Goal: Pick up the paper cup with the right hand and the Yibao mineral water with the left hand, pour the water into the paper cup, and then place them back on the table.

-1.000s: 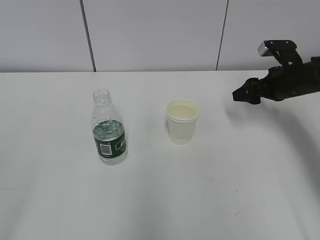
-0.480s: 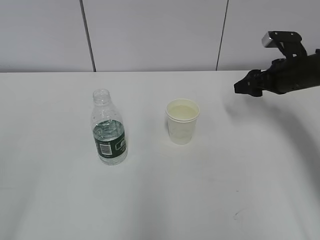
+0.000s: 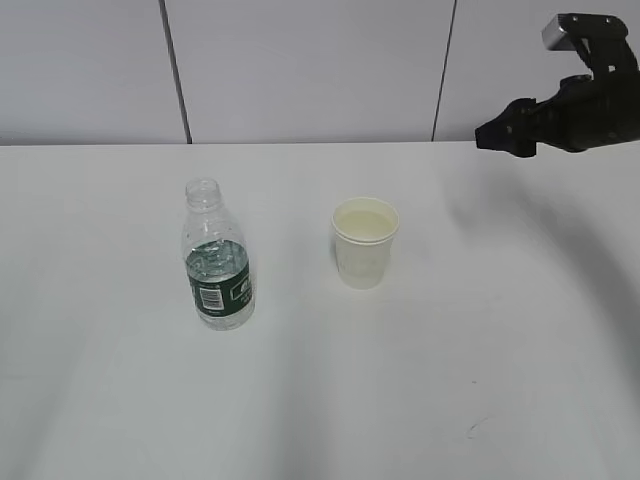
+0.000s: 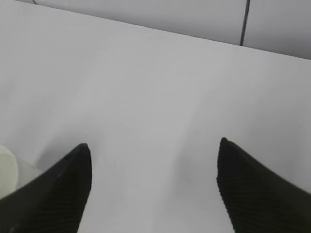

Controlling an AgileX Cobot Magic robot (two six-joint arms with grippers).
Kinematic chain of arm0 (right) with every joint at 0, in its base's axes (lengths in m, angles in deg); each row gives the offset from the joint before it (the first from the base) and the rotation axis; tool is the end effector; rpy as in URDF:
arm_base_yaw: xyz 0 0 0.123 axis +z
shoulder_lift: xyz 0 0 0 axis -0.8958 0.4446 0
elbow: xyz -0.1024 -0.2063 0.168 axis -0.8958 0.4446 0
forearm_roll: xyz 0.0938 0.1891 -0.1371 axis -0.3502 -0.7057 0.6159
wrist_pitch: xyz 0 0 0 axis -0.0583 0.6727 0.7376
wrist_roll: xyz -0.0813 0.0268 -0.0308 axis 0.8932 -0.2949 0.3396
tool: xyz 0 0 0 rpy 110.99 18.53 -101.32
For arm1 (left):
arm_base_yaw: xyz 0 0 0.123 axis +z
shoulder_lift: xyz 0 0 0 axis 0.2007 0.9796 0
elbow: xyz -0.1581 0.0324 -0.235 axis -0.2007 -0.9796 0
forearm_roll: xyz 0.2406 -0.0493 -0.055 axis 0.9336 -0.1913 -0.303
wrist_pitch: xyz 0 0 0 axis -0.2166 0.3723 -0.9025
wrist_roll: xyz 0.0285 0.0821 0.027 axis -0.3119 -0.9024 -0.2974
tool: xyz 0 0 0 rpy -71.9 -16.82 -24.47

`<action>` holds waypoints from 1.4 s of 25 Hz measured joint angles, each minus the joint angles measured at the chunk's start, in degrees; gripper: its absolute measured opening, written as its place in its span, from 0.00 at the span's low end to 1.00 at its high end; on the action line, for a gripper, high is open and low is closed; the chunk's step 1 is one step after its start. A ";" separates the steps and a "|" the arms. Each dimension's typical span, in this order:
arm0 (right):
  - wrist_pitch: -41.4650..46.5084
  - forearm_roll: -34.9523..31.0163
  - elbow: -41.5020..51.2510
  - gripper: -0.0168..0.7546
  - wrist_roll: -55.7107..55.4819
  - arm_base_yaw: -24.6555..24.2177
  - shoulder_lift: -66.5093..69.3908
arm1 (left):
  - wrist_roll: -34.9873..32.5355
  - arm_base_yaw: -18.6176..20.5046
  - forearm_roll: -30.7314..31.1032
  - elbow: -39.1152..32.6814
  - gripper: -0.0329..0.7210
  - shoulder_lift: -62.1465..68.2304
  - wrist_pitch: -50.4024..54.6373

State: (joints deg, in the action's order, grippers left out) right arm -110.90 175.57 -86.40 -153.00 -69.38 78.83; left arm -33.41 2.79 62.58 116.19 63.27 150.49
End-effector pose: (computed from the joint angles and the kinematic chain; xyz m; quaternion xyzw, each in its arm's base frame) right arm 0.4136 -0.0021 0.2224 -0.1526 0.8700 0.1286 0.4509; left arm -0.0116 -0.0105 0.2838 0.0457 0.8482 -0.1300 0.5114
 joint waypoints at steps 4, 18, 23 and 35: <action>-3.58 0.12 0.47 0.79 -0.92 -0.37 -1.86 | 0.00 0.00 0.00 0.00 0.75 0.00 0.00; 23.33 -60.81 26.68 0.79 60.11 1.89 -18.96 | 0.00 0.00 0.00 0.00 0.71 0.00 0.00; 30.92 -82.67 33.18 0.79 82.31 3.48 -28.52 | 0.00 0.00 0.00 0.00 0.71 0.00 0.00; 56.43 -106.93 39.91 0.79 107.63 4.35 -58.55 | 0.00 0.00 -0.02 0.00 0.68 0.00 -0.05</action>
State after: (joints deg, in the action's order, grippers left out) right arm -54.47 68.64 -46.49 -45.37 -65.03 20.28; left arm -33.41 2.79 62.56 116.19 63.27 150.45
